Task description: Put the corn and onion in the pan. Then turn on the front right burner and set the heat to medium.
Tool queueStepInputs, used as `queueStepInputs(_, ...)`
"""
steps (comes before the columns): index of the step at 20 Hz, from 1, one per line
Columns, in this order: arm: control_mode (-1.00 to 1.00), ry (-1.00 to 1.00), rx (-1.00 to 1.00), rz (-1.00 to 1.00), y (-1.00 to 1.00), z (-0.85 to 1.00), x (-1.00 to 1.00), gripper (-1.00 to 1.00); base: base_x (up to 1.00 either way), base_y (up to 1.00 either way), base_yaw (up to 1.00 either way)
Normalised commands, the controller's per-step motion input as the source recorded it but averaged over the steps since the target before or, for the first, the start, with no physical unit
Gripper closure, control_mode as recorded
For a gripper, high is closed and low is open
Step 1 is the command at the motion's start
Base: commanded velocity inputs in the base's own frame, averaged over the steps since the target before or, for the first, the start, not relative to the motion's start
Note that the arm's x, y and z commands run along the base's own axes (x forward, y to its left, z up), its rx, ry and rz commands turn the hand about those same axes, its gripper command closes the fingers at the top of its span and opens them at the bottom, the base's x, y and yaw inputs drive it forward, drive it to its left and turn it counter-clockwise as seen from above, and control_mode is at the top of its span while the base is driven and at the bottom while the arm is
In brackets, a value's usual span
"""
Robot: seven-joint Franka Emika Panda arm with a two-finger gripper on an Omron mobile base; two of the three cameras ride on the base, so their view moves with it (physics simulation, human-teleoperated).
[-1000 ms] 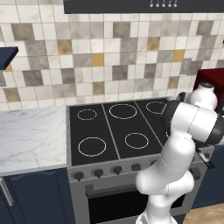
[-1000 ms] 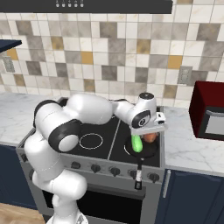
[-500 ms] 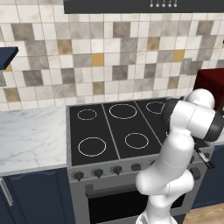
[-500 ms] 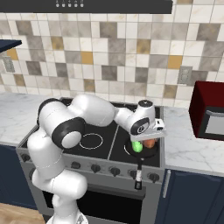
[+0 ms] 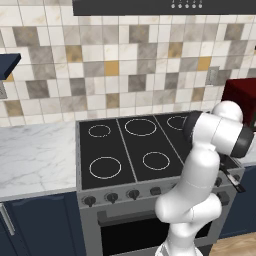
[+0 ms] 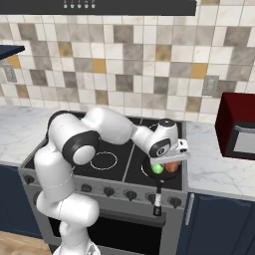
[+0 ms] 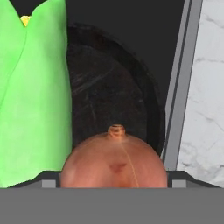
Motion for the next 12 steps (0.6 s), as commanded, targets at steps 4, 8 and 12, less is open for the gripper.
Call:
queueStepInputs(4, -1.00, 0.00, 0.00, 0.00, 0.00, -0.04, 0.00, 1.00, 0.00, 0.00, 0.00)
queueStepInputs(8, -1.00, 0.00, 0.00, 0.00, 0.01, 0.00, 0.00, -1.00, 0.00, 0.00, 0.00)
queueStepInputs(12, -1.00, 0.00, 0.00, 0.00, 0.03, 0.00, 0.00, -1.00, 0.00, 0.00, 0.00)
